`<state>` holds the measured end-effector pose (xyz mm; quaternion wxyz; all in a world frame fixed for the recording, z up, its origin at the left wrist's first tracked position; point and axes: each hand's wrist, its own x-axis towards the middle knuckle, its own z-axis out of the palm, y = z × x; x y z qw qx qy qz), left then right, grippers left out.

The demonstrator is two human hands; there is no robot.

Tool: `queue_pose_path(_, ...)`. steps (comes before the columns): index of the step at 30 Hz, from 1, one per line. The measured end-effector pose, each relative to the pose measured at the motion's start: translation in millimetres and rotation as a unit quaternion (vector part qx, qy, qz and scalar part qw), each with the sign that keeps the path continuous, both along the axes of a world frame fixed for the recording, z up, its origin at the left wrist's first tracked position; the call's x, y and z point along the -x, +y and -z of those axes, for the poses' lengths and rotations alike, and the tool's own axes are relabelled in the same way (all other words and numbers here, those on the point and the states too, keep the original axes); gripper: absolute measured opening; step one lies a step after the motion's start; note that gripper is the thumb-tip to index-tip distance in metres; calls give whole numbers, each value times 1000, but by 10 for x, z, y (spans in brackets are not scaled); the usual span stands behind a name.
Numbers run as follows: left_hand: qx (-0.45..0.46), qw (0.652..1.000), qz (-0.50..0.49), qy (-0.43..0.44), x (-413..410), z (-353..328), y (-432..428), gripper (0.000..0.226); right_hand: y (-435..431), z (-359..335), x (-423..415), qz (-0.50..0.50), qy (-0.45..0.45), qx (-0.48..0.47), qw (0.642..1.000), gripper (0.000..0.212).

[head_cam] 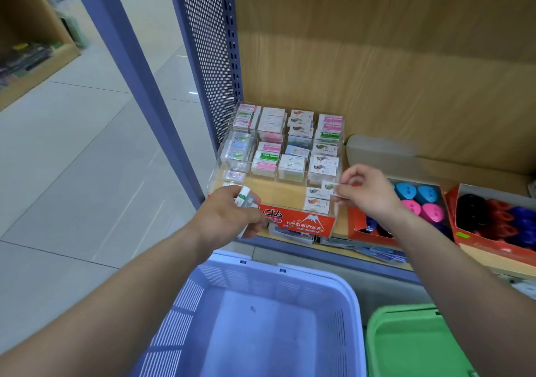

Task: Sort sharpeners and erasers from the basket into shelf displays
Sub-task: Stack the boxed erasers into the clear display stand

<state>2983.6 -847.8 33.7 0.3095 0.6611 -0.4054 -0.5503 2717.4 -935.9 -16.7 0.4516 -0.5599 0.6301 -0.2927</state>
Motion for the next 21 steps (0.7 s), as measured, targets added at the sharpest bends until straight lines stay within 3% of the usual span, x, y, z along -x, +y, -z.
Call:
queue_pose_path(5, 3, 1000, -18, -3, -39, 57, -58, 24, -189, 242, -149, -106, 186, 49, 976, 15)
queue_pose_path(12, -26, 1000, -3, -11, -35, 39, -72, 24, -301, 384, -182, -226, 357, 82, 903, 7)
queue_pose_path(18, -42, 999, 6, 14, 23, 18, -61, 26, -295, 353, -158, -281, 351, 48, 892, 18)
queue_pose_path(21, -28, 999, 2, 29, 74, -2, -53, 29, -222, 249, -128, -250, 331, 57, 908, 24)
